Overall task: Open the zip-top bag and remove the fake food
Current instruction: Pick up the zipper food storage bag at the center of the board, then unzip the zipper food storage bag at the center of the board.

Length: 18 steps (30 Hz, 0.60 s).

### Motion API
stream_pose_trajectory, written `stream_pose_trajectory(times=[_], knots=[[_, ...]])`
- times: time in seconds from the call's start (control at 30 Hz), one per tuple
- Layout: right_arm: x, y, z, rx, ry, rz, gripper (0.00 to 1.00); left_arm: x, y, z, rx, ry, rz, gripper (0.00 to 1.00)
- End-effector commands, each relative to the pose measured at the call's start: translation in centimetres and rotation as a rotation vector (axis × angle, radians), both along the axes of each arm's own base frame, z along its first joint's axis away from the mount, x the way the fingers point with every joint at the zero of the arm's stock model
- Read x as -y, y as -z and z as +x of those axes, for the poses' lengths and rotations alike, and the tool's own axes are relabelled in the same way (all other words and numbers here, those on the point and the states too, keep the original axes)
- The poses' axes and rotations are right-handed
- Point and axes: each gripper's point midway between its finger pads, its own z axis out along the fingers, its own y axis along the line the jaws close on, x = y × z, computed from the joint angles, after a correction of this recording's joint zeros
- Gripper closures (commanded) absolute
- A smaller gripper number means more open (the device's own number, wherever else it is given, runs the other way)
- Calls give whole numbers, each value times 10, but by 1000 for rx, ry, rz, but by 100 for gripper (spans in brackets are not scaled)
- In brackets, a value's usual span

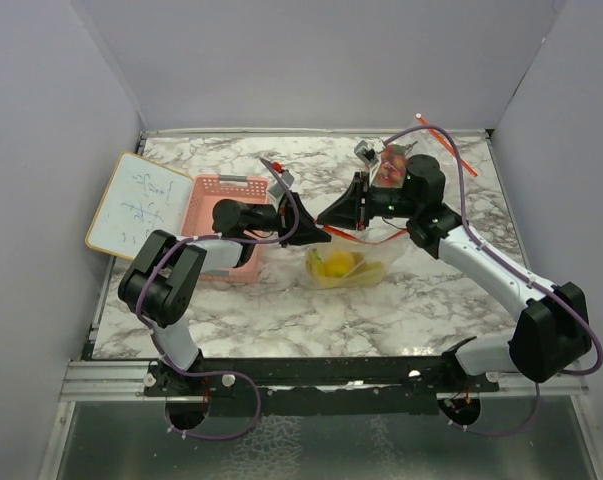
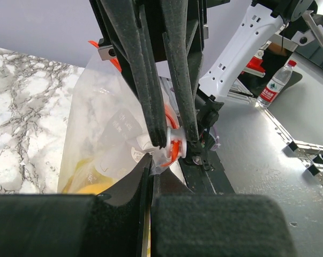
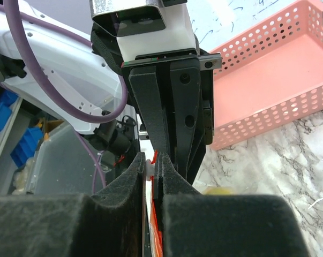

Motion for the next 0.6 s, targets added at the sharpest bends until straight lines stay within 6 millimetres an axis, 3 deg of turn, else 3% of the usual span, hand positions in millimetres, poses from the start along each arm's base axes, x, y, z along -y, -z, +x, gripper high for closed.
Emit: stream_pose_trajectory(times=[0.0,0.27,0.37,0.57], knots=[[2,-7,-7,61,-7,5,98,-4,-27,-4,199,-15,-100,100],[9,0,1,97,61,-66,98,-10,-31,3,191,-62,-107,100],[7,-2,0,84,44,-56,76,-8,-27,10,183,-85,-95,100],[6,0,2,90,44,-59,69,-9,-40,7,212,-90,-105,100]])
